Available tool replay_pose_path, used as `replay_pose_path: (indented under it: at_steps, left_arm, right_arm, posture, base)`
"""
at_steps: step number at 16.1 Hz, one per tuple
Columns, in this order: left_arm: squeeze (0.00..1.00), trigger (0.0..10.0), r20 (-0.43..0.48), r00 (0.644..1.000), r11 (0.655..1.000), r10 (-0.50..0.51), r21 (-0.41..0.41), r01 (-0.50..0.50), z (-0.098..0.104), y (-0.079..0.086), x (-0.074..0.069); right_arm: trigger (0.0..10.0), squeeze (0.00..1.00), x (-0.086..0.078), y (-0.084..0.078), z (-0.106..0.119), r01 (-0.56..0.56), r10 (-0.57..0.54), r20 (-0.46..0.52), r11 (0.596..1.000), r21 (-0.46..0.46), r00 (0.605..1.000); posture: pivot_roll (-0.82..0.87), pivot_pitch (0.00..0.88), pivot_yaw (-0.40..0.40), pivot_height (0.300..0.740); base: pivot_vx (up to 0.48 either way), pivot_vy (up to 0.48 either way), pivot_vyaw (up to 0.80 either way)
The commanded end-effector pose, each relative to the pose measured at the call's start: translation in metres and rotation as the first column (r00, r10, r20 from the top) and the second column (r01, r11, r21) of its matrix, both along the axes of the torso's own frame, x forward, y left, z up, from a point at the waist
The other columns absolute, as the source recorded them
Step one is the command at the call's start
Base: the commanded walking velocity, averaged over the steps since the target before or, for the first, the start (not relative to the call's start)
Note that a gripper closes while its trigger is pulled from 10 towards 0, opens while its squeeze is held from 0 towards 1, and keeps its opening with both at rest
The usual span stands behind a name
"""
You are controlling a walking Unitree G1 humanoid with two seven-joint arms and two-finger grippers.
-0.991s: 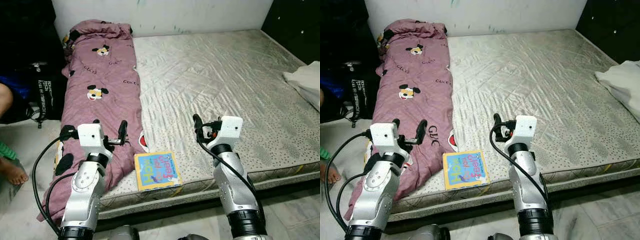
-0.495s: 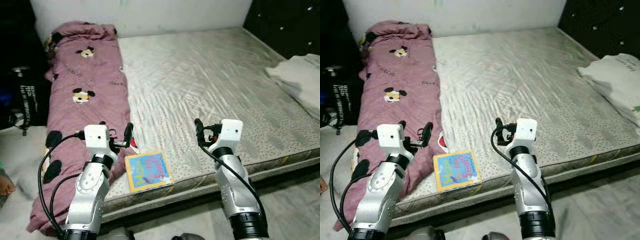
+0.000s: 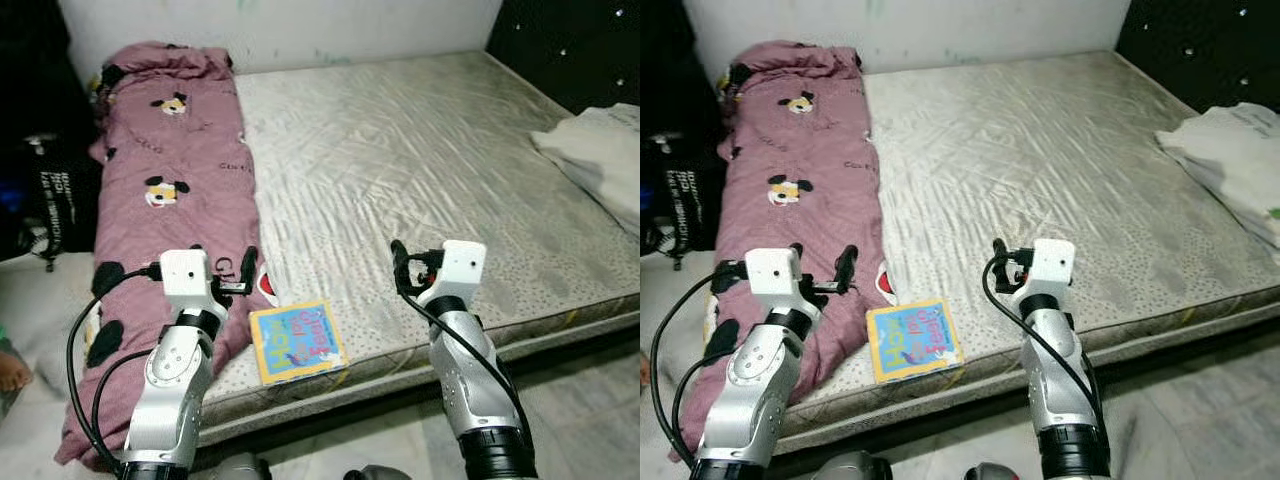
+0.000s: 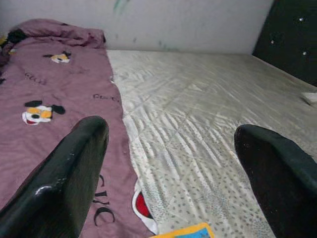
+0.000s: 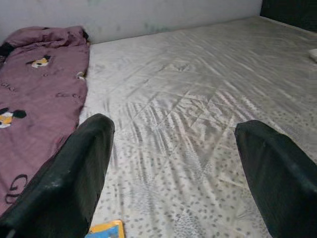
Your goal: Clean up the room
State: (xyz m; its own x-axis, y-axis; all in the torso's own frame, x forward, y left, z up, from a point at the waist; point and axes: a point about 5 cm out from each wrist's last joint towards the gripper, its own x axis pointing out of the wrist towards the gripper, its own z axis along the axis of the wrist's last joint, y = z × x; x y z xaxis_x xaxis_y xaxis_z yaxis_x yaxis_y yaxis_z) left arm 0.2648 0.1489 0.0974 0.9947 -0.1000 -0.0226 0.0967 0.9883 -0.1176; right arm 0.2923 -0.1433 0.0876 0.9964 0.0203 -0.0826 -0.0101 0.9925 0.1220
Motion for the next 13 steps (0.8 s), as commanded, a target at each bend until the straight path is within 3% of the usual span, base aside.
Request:
replay_pose_path:
  at_steps: [1, 13]
  left_arm:
    - [0.0, 10.0, 0.007, 1.0, 1.0, 0.011, 0.017, -0.011, 0.0036, 0.0019, -0.0007]
    - [0.0, 10.0, 0.004, 0.999, 0.999, 0.034, 0.002, -0.034, 0.0047, 0.0023, 0.0045]
  right_arm:
    - [10.0, 0.0, 0.0003, 0.0026, 0.0042, -0.005, 0.005, 0.017, 1.0, 0.0, 1.0]
    - [10.0, 0.0, 0.0033, 0.0078, 0.0091, -0.058, 0.058, 0.043, 0.998, 0.001, 0.997]
  posture:
    - [0.05, 0.022, 0.007, 0.74]
    - [0.05, 0.023, -0.004, 0.74]
  base:
    - [0.0, 0.0, 0.0]
    - [0.0, 0.0, 0.0]
